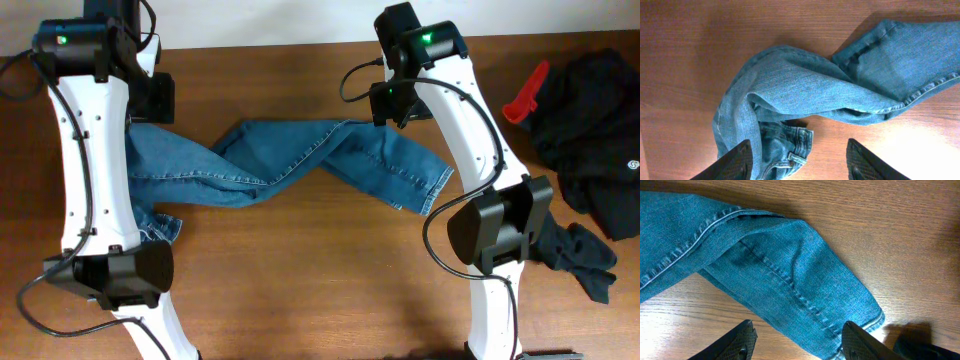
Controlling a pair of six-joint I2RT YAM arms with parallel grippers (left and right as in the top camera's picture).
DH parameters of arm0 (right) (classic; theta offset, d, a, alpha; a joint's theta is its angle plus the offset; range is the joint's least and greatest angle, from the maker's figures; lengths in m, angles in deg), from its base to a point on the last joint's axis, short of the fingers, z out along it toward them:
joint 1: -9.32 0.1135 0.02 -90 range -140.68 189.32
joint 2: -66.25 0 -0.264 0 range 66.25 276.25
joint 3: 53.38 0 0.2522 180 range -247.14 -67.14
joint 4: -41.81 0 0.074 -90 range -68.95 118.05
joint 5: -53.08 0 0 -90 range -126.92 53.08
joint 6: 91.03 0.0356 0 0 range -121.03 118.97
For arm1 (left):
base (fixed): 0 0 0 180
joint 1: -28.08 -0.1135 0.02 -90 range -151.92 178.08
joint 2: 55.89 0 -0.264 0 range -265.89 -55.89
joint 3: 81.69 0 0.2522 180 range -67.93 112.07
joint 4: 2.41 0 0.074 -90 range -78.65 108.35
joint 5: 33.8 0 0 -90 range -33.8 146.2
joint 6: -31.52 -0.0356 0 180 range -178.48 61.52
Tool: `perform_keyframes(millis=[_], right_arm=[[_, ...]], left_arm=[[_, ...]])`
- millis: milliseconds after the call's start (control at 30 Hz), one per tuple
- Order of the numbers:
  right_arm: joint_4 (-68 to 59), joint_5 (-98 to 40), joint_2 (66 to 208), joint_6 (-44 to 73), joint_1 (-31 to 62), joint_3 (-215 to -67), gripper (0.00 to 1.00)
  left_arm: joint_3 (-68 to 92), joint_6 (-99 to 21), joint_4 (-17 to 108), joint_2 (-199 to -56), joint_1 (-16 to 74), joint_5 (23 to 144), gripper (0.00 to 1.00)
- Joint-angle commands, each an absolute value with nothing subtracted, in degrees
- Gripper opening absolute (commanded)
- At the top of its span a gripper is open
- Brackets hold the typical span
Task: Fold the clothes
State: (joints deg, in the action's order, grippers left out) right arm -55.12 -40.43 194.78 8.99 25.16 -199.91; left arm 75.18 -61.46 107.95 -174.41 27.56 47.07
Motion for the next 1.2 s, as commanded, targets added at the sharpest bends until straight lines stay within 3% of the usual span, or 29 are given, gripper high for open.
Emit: perform_keyframes(millis=[0,133,167,233,367,400,433,567,800,900,967,1000,1167], right_arm=[[-56.54,-40.15,193.9,8.18,25.05,-200.81,0.61],[-58.53,-40.12,193.9,8.2,25.05,-200.81,0.61],[-58.73,-39.95,193.9,8.2,25.07,-200.81,0.61],[-58.79,-37.72,193.9,8.18,25.05,-200.81,0.61],[-58.86,-35.84,193.9,8.18,25.07,-200.83,0.61],[-59.21,-35.84,193.9,8.16,25.05,-200.81,0.61],[-59.54,-35.84,193.9,8.09,25.05,-200.81,0.61],[-60.72,-35.86,193.9,6.67,25.05,-200.83,0.61],[-60.63,-35.86,193.9,6.67,25.05,-200.83,0.61],[-60.43,-35.86,193.9,6.69,25.01,-200.83,0.61],[-60.22,-35.86,193.9,6.69,25.01,-200.83,0.61],[-60.22,-35.86,193.9,6.69,25.01,-200.83,0.61],[-60.22,-36.06,193.9,6.67,25.01,-200.83,0.62]], left_arm=[[70.85,-61.53,108.06,-165.4,27.17,49.45,0.59],[55.84,-57.33,106.98,-149.31,27.15,44.16,0.6],[52.34,-57.35,105.56,-146.63,27.15,44.16,0.7],[42.99,-57.35,99.79,-142.08,27.15,44.6,0.99],[28.23,-57.74,88.41,-140.9,27.15,46.74,0.99],[25.11,-58.01,85.61,-141.49,27.04,45.28,0.84],[23.32,-57.61,84.01,-142.04,26.71,43.33,0.77],[19.62,-48.61,79.75,-145.75,21.99,36.36,0.73],[19.43,-48.7,75.36,-155.24,15.52,37.8,0.65],[19.43,-49.77,75.42,-157.75,15.56,37.98,0.51],[19.43,-50.44,75.45,-159.08,15.58,37.96,0.27],[19.43,-51.06,75.45,-159.28,15.58,37.91,0.02],[26.42,-51.62,79.1,-156.05,15.1,32.78,0.0]])
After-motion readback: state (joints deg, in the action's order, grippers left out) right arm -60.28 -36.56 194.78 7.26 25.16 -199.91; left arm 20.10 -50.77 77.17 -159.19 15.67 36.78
